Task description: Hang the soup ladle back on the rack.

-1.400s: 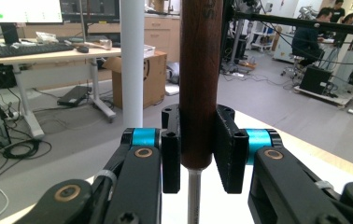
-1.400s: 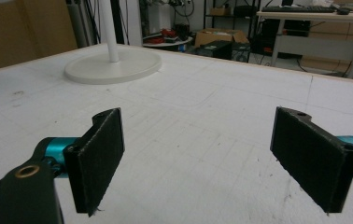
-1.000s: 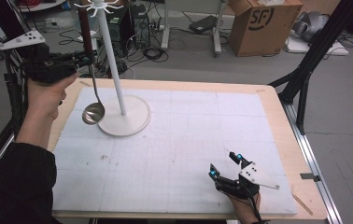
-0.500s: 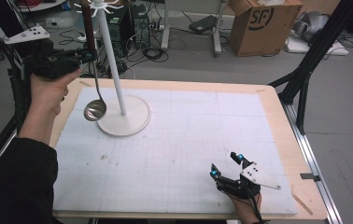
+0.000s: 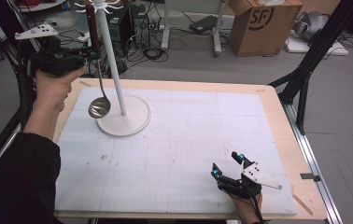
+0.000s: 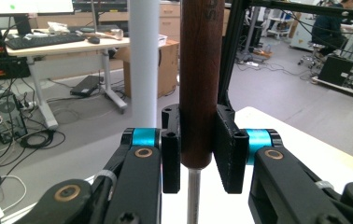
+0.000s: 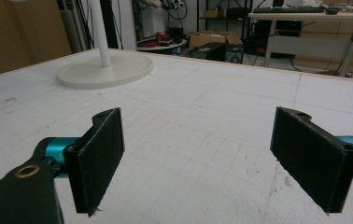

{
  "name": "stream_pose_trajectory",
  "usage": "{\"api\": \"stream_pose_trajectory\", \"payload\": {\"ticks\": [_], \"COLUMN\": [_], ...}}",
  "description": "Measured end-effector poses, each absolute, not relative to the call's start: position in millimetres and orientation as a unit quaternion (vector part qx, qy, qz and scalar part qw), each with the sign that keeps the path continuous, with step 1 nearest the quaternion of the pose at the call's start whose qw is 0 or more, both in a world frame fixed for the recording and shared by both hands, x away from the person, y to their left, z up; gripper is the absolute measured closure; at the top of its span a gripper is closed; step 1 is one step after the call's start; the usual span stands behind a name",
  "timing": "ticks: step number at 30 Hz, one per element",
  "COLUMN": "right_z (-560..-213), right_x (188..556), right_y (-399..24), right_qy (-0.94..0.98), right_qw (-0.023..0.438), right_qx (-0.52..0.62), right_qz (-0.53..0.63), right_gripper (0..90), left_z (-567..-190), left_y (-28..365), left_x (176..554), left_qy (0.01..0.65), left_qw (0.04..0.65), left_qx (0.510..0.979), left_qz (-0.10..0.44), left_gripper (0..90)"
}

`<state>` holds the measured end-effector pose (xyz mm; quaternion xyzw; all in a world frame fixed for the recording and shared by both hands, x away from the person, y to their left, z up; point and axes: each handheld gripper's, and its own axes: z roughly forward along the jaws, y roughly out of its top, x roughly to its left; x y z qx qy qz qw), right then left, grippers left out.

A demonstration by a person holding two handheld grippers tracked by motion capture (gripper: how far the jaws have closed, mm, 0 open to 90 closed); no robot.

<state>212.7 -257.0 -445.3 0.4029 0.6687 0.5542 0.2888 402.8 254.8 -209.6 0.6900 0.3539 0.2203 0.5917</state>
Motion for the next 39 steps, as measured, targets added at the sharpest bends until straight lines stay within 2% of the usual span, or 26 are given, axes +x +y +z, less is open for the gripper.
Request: {"api": "stream_pose_trajectory", "payload": {"ticks": [12,18,20,22,28,32,36,39], "right_z": [-447,-447,-447,-447,-447,-446,-447,-446], "right_x": [213,213,213,212,213,213,212,213], "right_y": [-258,-258,-258,-258,-256,-253,-249,-248], "right_qy": [0.668,0.668,0.668,0.670,0.672,0.677,0.681,0.682], "right_qw": [0.290,0.291,0.290,0.290,0.287,0.282,0.281,0.281], "right_qx": [0.407,0.408,0.408,0.406,0.404,0.398,0.393,0.392], "right_qz": [0.551,0.550,0.550,0.550,0.550,0.551,0.550,0.549], "right_gripper": [16.4,16.4,16.4,16.4,16.4,16.3,16.3,16.3], "left_z": [-218,-223,-226,-231,-251,-263,-275,-285], "left_y": [252,251,254,256,260,257,252,248], "left_x": [414,413,413,412,397,373,350,335], "left_qy": [0.359,0.341,0.348,0.353,0.349,0.331,0.315,0.303], "left_qw": [0.599,0.603,0.603,0.602,0.609,0.621,0.630,0.633], "left_qx": [0.682,0.683,0.680,0.679,0.676,0.665,0.664,0.664], "left_qz": [0.218,0.232,0.229,0.228,0.224,0.250,0.252,0.260], "left_gripper": [74.1,72.4,61.0,55.1,44.6,33.5,27.0,25.8]}}
